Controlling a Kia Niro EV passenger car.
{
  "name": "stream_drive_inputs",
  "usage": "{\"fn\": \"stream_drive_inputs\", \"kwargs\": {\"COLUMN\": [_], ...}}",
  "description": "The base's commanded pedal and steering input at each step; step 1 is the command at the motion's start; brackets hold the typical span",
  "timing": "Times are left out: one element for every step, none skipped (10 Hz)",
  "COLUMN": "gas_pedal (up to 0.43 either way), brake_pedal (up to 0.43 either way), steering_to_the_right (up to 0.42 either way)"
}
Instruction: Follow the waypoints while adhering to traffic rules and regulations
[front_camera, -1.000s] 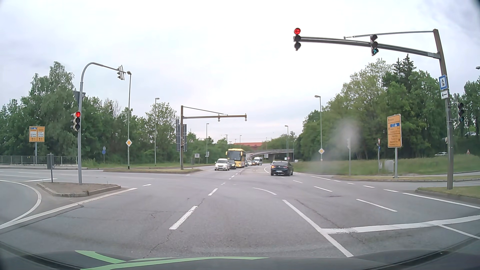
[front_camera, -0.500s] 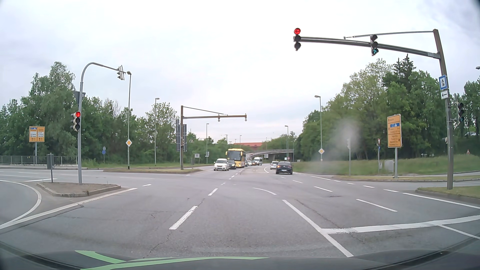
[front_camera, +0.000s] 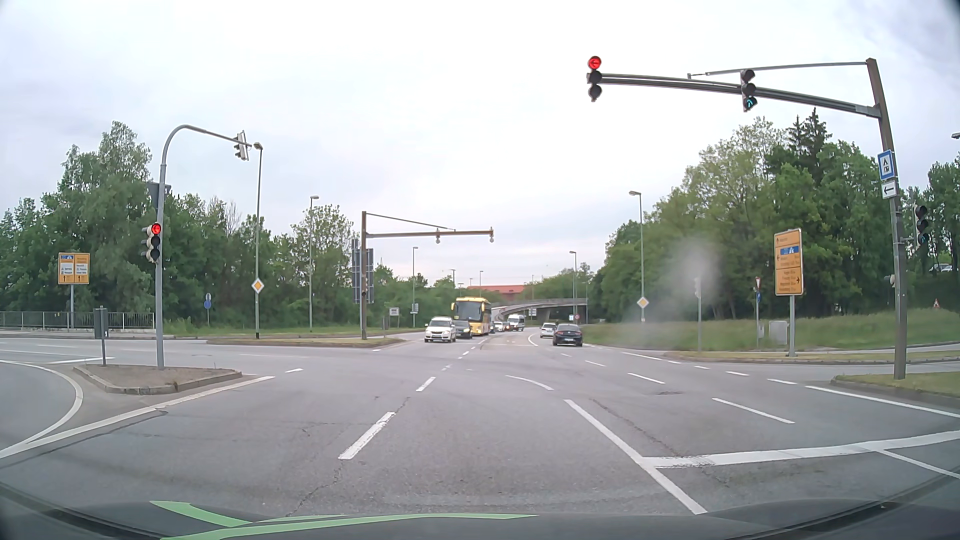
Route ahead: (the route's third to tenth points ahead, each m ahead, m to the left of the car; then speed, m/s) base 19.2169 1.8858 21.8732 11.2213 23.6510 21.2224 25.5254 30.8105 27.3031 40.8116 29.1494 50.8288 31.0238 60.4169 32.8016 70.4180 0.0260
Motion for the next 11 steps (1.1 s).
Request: {"fn": "stream_drive_inputs", "kwargs": {"gas_pedal": [0.000,0.000,0.000,0.000,0.000,0.000,0.000,0.000,0.000,0.000,0.000], "brake_pedal": [0.305,0.305,0.305,0.305,0.305,0.305,0.305,0.311,0.311,0.311,0.311], "steering_to_the_right": [0.004,0.004,0.004,0.004,0.004,0.004,0.004,0.004,0.004,0.005,0.004]}}
